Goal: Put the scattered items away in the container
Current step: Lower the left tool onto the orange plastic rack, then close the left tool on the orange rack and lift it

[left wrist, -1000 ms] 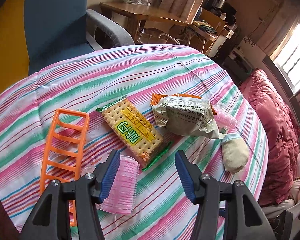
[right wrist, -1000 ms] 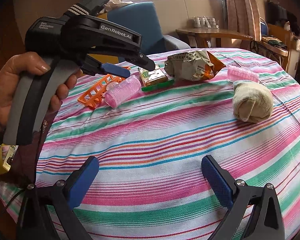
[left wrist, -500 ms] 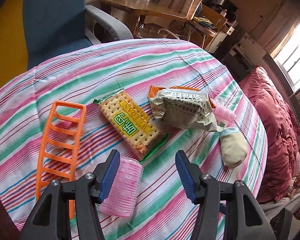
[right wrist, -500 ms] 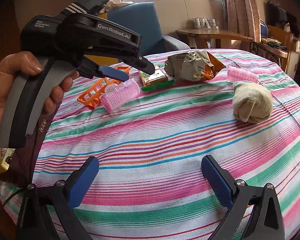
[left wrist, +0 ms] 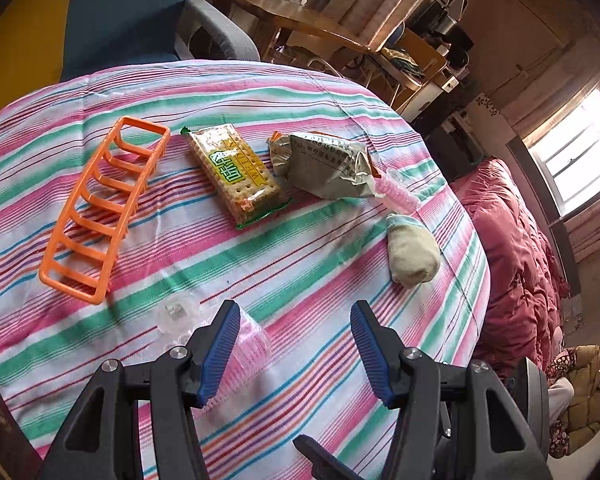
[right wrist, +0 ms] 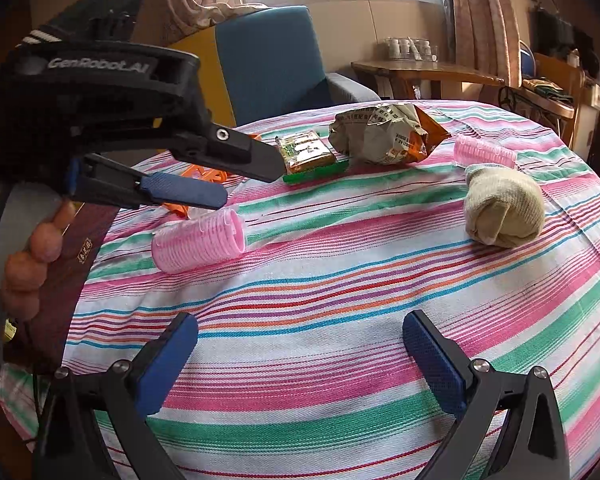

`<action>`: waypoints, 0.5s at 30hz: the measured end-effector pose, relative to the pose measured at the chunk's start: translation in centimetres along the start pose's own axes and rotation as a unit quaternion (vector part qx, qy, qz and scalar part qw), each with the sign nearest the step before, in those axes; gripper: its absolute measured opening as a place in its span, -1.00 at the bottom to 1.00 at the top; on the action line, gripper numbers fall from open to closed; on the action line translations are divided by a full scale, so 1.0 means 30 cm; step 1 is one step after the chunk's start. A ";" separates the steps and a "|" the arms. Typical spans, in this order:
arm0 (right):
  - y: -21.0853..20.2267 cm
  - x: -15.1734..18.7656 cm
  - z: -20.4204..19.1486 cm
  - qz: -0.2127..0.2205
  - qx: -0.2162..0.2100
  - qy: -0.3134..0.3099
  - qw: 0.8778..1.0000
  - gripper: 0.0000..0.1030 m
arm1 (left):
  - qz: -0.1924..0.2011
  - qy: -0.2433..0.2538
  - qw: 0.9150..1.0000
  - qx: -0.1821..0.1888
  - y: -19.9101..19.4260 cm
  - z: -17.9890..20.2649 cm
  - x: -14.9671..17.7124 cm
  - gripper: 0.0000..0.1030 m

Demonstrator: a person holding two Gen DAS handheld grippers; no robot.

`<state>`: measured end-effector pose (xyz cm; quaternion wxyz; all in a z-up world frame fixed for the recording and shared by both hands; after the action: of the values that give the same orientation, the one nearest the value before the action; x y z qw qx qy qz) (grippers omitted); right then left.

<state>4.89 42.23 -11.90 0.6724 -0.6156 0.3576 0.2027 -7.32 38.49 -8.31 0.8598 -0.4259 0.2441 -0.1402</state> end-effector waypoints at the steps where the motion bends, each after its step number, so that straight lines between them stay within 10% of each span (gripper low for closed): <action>1: 0.000 0.000 0.000 0.000 0.000 0.000 1.000 1.00 | 0.006 0.000 1.000 -0.006 -0.016 -0.003 -0.001 0.14; 15: -0.001 0.005 -0.005 0.003 0.001 0.000 1.000 1.00 | 0.049 -0.009 0.976 -0.211 -0.040 -0.207 -0.239 0.14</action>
<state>4.99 42.06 -11.99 0.6721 -0.6139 0.3597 0.2049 -16.74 36.86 -8.42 0.7584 -0.5865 0.2814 -0.0396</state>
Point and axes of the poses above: each gripper's, at about its wrist camera, not at the fingertips, and y roughly the way its jaws point, z to its right, x to its underside, the point moved 5 cm from there along y, roughly the way its jaws point, and after that the axes turned 14 degrees about -y, right-handed, at the moved point
